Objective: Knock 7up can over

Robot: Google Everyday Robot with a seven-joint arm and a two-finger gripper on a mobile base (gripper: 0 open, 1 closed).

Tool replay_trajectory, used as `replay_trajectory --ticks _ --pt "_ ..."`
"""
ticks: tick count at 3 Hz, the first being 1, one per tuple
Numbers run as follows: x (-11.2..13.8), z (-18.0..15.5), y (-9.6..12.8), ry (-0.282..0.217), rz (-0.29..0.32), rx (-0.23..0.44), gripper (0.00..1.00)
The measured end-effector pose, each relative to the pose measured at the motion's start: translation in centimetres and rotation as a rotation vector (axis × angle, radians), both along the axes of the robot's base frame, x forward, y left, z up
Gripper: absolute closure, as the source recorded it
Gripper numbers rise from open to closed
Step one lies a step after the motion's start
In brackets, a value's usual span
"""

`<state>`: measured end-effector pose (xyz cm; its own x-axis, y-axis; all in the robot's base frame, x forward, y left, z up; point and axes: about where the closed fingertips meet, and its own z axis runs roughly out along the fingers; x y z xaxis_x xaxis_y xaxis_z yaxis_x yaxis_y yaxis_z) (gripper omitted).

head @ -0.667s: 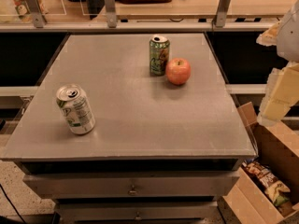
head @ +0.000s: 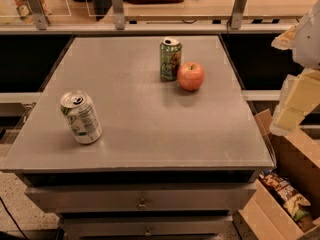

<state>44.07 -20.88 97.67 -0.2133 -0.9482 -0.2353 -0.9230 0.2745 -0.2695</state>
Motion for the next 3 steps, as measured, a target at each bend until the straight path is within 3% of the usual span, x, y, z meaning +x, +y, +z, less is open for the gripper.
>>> replay_trajectory --ticks 1,3 --pt "1.3 -1.0 3.1 -0.019 0.025 0.086 0.00" --pt "4.1 -2.3 15.3 -0.072 0.202 0.336 0.00"
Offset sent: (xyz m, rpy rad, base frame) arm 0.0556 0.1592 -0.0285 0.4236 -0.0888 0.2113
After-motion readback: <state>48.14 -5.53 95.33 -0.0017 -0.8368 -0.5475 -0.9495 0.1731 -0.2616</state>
